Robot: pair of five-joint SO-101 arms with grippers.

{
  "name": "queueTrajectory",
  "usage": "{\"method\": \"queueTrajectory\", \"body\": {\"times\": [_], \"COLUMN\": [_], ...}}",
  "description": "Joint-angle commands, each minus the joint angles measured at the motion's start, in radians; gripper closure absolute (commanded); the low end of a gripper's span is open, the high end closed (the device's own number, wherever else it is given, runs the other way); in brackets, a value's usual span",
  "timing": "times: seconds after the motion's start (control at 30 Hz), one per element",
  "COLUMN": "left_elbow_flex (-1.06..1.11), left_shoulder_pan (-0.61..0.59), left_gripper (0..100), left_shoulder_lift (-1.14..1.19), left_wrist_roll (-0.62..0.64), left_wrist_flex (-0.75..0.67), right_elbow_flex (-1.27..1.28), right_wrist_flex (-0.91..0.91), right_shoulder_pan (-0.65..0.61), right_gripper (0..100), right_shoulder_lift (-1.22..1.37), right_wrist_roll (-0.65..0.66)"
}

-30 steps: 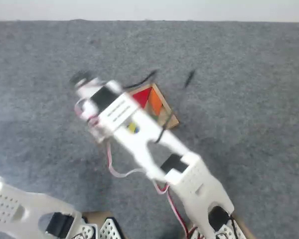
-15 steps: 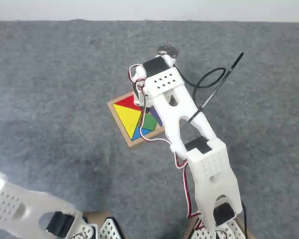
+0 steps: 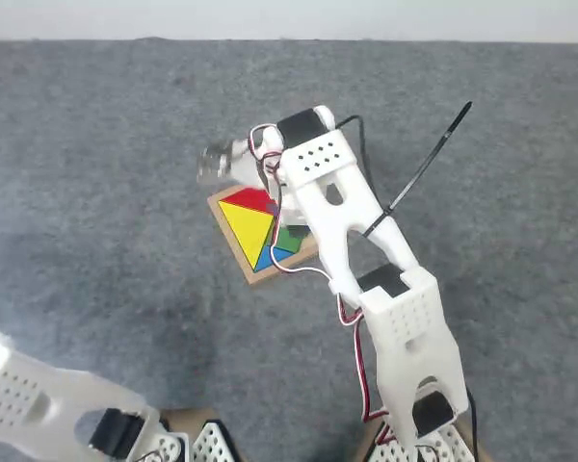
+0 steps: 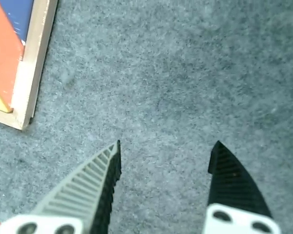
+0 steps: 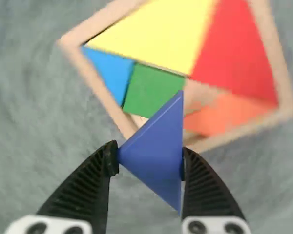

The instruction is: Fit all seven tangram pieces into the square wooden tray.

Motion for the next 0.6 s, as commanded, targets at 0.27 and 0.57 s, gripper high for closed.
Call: {"method": "queueTrajectory", "body": {"times": [0.27, 0.57], "left_elbow_flex": [-0.05, -0.05], "left_shoulder_pan": [-0.057, -0.06], "left_gripper": [72, 72], "left_shoulder_lift": [-0.078, -0.078], "left_wrist_roll": [0.006, 0.005], "left_wrist_flex": [-0.008, -0.008], "right_elbow_flex": [-0.014, -0.015], "right_wrist_flex": [0.041, -0.01], "right_shoulder_pan": [0.064, 0.127], "right_gripper": [93.0, 90.8], "right_shoulder_lift": [0.088, 0.094], "right_wrist_roll": [0.611, 0.675]}}
